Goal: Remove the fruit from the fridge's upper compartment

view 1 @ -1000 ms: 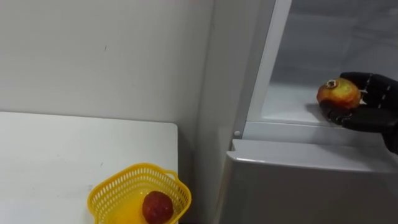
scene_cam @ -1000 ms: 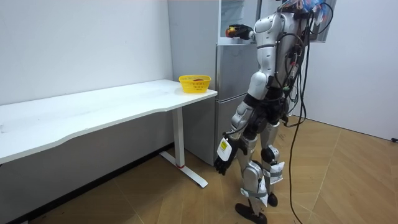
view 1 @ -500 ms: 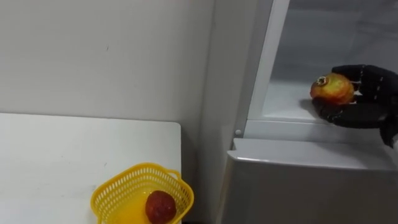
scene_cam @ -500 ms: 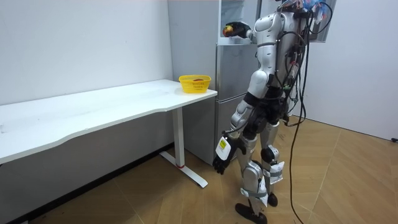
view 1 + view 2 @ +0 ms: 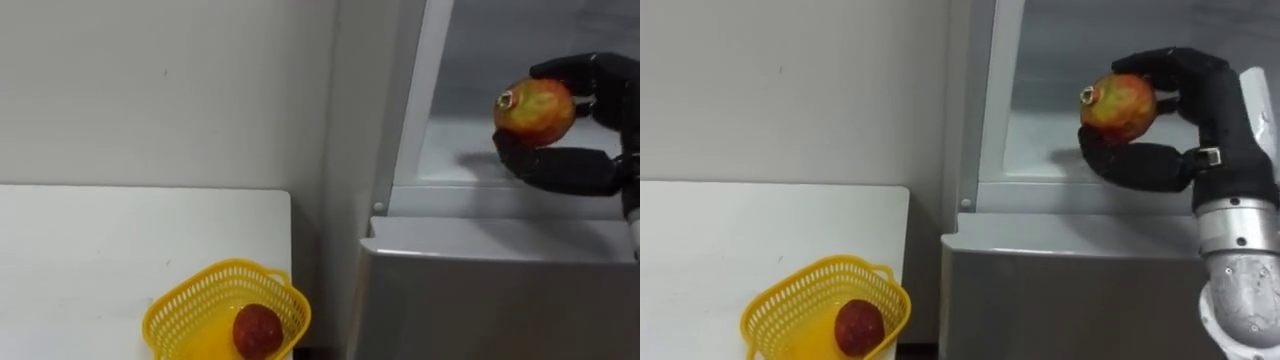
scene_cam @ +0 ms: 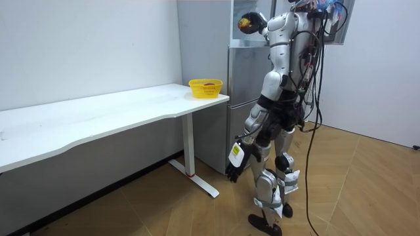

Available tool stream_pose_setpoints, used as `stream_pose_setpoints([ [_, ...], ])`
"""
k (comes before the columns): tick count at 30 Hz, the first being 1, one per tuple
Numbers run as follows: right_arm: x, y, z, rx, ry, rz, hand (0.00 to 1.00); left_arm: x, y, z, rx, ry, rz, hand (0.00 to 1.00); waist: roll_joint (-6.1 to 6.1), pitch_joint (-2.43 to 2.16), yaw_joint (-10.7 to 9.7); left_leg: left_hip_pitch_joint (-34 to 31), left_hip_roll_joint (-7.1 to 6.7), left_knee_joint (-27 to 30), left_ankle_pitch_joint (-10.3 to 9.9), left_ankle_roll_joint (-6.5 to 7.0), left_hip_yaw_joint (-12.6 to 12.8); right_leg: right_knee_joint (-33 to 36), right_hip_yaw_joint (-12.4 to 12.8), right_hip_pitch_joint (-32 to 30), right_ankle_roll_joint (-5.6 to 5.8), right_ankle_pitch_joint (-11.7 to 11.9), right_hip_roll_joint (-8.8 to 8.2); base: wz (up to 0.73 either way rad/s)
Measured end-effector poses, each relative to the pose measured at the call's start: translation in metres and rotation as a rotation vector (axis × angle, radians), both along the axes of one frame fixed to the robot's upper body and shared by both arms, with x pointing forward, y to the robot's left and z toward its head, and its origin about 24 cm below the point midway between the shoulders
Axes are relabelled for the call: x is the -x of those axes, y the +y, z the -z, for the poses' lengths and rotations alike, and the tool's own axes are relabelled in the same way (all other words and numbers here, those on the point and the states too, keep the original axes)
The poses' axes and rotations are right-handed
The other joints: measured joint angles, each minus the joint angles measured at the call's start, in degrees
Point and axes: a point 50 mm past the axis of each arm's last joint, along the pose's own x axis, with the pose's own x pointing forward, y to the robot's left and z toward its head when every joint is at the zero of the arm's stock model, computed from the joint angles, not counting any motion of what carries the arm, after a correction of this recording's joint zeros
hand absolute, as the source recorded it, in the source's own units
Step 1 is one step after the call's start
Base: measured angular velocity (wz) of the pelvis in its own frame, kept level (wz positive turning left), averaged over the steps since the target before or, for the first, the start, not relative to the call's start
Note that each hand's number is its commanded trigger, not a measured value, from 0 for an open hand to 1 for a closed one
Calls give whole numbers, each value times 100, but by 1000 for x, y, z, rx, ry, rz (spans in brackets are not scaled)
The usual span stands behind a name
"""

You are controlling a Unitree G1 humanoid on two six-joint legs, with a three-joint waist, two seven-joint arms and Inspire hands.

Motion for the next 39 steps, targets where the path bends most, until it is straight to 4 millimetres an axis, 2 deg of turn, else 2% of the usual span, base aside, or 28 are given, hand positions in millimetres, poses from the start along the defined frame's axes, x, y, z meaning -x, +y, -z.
stream_pose_setpoints([
  [9,36,29,-21,193,-310,42,100,-11,-2,-1,14,-60,25,0,-13,-9,41,-15,-1,-2,-1,0,10,-16,81,-13,0,0,16,0],
  [16,52,57,-21,171,-408,-87,100,-15,-9,4,24,-29,95,0,9,-3,31,0,-1,-3,-1,0,24,-14,80,-4,0,0,16,0],
  [20,58,72,-21,216,-435,-141,100,-15,-11,6,30,-10,117,0,10,-7,40,2,-1,3,-1,0,8,-3,67,3,0,0,7,0],
  [26,58,95,-8,328,-380,-231,100,-18,-12,5,38,-20,133,0,-40,-22,68,-24,-2,-13,-2,0,2,-3,174,-6,0,0,16,0],
  [29,58,102,-5,358,-364,-258,100,-20,-11,5,49,-20,139,0,-76,-27,200,-23,0,-13,-2,0,9,-7,264,-13,0,0,28,-1],
  [32,61,109,-4,407,-365,-266,100,-23,-11,5,53,-21,145,0,-92,-35,338,10,-3,-11,-2,0,8,-15,248,7,0,0,32,0],
  [36,66,124,1,498,-378,-300,100,-25,-9,4,57,-15,163,0,-112,-22,397,70,-4,-25,-2,-2,-69,-25,133,100,1,-1,31,9],
  [39,66,129,3,536,-373,-315,100,-32,-7,3,53,-25,174,0,-180,17,526,63,-6,-33,-2,-2,-100,-25,130,110,2,-1,32,7],
])
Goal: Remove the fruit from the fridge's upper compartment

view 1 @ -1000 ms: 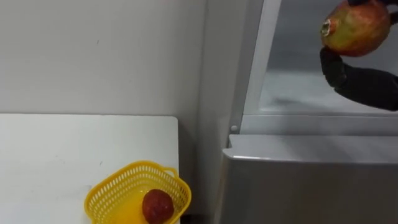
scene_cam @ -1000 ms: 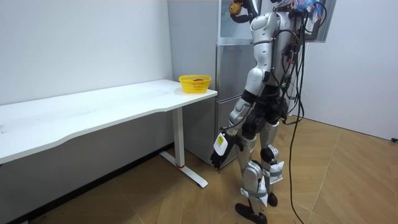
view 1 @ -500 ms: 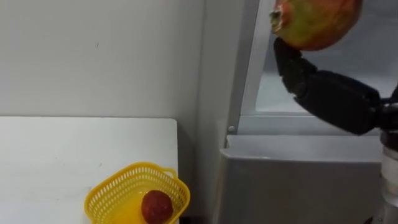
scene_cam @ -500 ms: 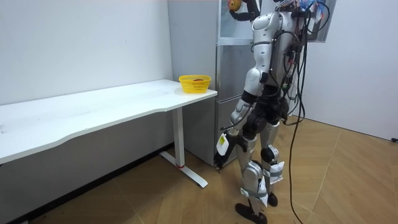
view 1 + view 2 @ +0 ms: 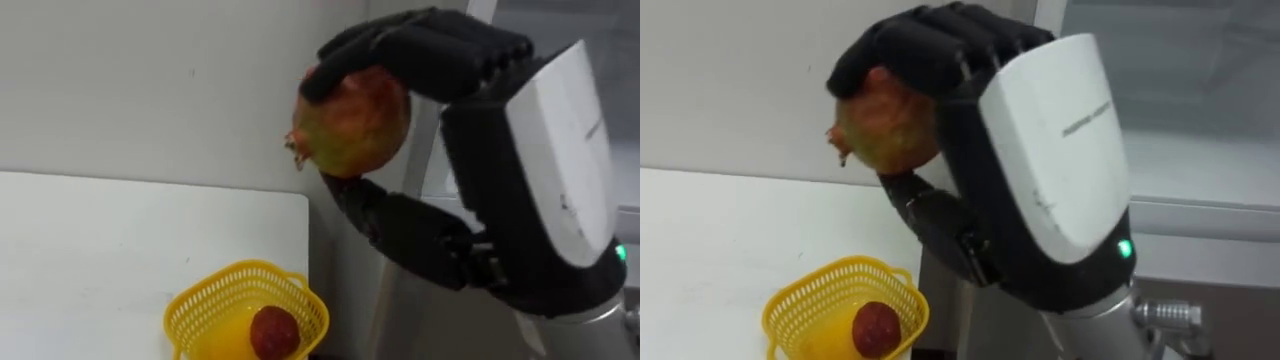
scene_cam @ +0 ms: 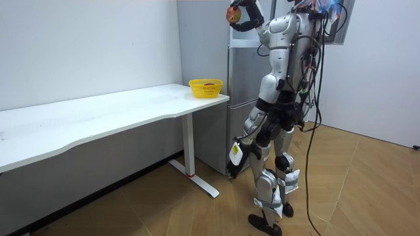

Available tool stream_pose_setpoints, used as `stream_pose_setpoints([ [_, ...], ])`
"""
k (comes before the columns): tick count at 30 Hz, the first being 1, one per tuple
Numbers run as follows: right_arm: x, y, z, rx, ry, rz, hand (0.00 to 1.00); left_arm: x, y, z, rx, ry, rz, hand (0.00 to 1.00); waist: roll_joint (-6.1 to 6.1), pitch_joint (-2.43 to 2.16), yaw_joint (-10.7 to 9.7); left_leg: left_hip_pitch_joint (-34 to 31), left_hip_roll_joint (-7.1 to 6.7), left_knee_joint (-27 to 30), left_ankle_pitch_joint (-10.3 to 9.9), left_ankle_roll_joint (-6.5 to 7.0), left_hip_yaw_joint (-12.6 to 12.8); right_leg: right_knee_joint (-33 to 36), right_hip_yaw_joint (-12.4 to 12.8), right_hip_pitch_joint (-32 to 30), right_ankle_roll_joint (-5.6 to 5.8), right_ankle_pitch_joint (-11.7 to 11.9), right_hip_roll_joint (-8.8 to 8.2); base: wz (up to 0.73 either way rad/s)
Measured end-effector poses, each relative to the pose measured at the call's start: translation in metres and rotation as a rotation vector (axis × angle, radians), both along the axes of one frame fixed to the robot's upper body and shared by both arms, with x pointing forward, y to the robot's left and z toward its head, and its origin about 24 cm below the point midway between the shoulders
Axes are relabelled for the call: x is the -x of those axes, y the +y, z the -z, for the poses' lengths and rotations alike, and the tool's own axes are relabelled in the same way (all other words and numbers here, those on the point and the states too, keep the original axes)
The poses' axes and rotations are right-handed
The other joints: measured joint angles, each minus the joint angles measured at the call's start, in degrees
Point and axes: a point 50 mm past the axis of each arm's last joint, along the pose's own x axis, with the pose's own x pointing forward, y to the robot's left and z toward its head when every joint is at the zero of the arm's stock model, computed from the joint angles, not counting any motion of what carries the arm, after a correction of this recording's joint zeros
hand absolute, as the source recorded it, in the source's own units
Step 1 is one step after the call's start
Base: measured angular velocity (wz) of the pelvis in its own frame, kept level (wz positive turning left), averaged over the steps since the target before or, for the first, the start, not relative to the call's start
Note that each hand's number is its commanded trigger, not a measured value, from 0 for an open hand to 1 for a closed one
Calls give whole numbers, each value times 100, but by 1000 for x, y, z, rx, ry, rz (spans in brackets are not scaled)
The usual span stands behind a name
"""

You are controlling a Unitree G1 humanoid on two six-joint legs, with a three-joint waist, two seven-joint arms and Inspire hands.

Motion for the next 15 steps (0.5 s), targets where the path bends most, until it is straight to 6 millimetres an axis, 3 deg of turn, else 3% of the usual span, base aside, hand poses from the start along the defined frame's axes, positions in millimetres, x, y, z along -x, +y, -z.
stream_pose_setpoints([
  [1,-1,1,1,9,8,0,100,-2,1,-1,-1,-4,3,0,-29,25,34,-1,0,0,0,0,-9,-1,0,7,0,0,0,5],
  [4,-5,3,2,34,50,-7,100,-4,1,-1,7,0,5,0,-54,40,139,-2,-2,-34,-1,0,-13,-2,-24,5,0,0,-2,0],
  [11,-17,12,23,115,197,-19,100,-5,1,-1,21,17,24,0,-69,40,218,-5,-2,-46,2,-1,-53,-8,-153,-4,4,-2,-8,3],
  [15,-31,9,39,141,284,28,100,-10,2,-2,12,4,46,0,-178,27,326,-13,-4,-66,4,-5,-71,-8,-155,-16,16,-10,-11,3],
])
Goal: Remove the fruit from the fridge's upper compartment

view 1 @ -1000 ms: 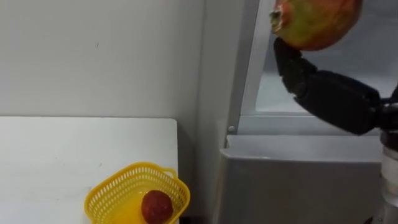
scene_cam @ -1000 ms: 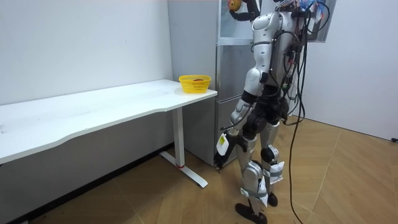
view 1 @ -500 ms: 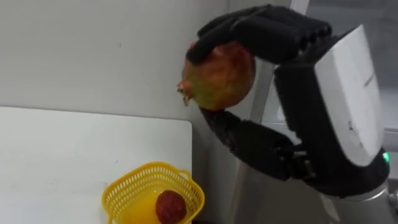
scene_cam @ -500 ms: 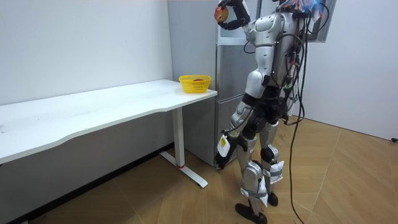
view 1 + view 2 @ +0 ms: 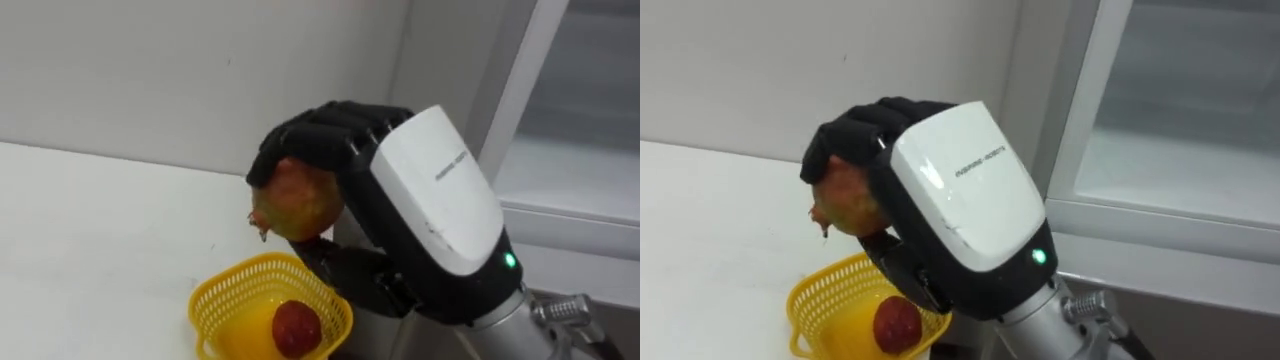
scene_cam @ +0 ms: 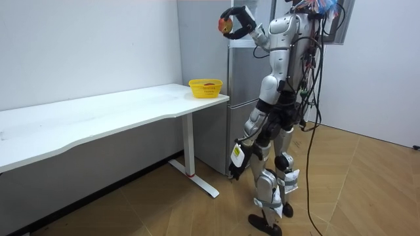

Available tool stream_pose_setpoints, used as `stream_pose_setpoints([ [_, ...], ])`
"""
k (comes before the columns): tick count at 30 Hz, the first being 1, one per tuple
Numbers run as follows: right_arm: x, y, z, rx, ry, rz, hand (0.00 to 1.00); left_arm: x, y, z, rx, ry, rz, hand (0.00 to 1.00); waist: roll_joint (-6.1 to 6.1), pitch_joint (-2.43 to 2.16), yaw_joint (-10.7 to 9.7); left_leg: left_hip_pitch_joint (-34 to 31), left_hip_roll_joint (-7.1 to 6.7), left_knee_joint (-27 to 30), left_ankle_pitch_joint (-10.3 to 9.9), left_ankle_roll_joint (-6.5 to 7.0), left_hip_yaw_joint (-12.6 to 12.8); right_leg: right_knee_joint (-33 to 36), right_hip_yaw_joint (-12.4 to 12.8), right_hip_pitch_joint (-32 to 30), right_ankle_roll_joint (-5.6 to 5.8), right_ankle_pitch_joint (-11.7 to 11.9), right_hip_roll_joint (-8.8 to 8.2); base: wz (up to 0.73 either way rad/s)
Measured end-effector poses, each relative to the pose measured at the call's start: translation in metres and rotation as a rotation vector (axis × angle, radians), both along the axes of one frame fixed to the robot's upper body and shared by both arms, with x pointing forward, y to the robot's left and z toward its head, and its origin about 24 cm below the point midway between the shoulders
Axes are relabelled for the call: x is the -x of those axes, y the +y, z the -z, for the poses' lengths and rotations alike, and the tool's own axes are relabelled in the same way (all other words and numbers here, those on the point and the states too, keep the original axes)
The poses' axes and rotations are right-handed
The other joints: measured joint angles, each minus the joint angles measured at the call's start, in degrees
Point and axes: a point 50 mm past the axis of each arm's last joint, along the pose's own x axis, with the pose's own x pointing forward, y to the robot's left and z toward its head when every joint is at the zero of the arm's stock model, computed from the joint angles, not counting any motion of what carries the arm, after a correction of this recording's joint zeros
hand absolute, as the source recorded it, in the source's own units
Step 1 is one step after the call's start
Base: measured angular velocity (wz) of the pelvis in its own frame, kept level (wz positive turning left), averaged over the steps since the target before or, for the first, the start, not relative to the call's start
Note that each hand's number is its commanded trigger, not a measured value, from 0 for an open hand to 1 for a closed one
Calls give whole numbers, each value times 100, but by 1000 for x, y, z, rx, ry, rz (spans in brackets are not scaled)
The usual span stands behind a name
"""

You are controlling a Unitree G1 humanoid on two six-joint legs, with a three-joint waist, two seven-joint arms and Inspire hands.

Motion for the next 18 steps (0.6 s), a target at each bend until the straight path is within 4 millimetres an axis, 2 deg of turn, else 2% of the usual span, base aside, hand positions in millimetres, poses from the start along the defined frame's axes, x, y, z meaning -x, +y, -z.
stream_pose_setpoints([
  [3,-9,-3,11,20,59,39,100,-1,1,0,-7,2,14,0,-44,10,18,-5,-20,14,2,3,-121,0,-8,21,0,0,-20,15],
  [7,-16,0,29,50,137,48,100,-4,2,-1,-14,-6,23,0,-57,24,161,-71,-55,36,3,5,-138,-103,-81,10,12,-7,-39,4],
  [10,-19,0,36,61,169,54,100,-5,2,-1,-17,-7,26,0,-60,31,180,-159,-77,72,3,5,-223,-184,-137,17,12,-7,-47,14],
  [13,-23,-1,46,76,208,66,100,-5,2,-1,-22,-3,44,0,-42,43,271,-169,-71,84,4,5,-232,-185,-139,21,14,-9,-46,1],
  [18,-32,-3,62,91,294,109,100,-6,1,-1,-23,-4,50,0,-20,60,314,-201,-78,106,3,6,-237,-180,-143,15,15,-9,-51,1],
])
